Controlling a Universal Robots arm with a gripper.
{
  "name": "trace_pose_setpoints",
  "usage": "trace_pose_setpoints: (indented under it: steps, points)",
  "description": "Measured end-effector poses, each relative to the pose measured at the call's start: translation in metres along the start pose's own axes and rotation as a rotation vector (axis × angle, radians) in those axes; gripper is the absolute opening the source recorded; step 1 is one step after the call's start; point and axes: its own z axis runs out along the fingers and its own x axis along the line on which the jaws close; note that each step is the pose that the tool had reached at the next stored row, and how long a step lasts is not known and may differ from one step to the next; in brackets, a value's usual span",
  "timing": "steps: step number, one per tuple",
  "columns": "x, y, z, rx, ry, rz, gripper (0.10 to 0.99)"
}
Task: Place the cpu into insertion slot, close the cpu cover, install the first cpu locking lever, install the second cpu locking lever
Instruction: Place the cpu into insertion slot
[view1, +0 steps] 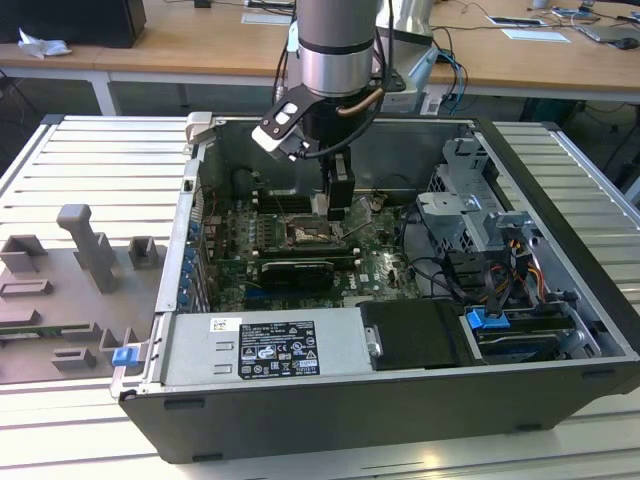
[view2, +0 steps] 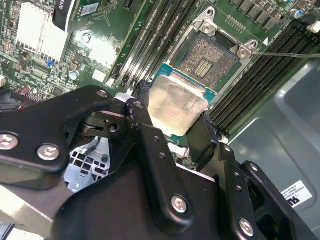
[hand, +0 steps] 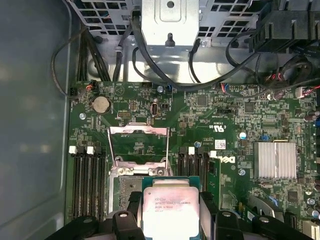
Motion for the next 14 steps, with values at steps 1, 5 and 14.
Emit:
trace_pose_setpoints:
  steps: [1, 5, 14]
  points:
    - [0.0, -0.0002, 0.0017, 0.0, 0.0009, 0.0, 0.541]
    - [0.0019, -0.0016, 0.0134, 0.0, 0.0005, 0.0, 0.541]
    - [0.0127, -0.0054, 0.0249, 0.0, 0.0006, 0.0, 0.541]
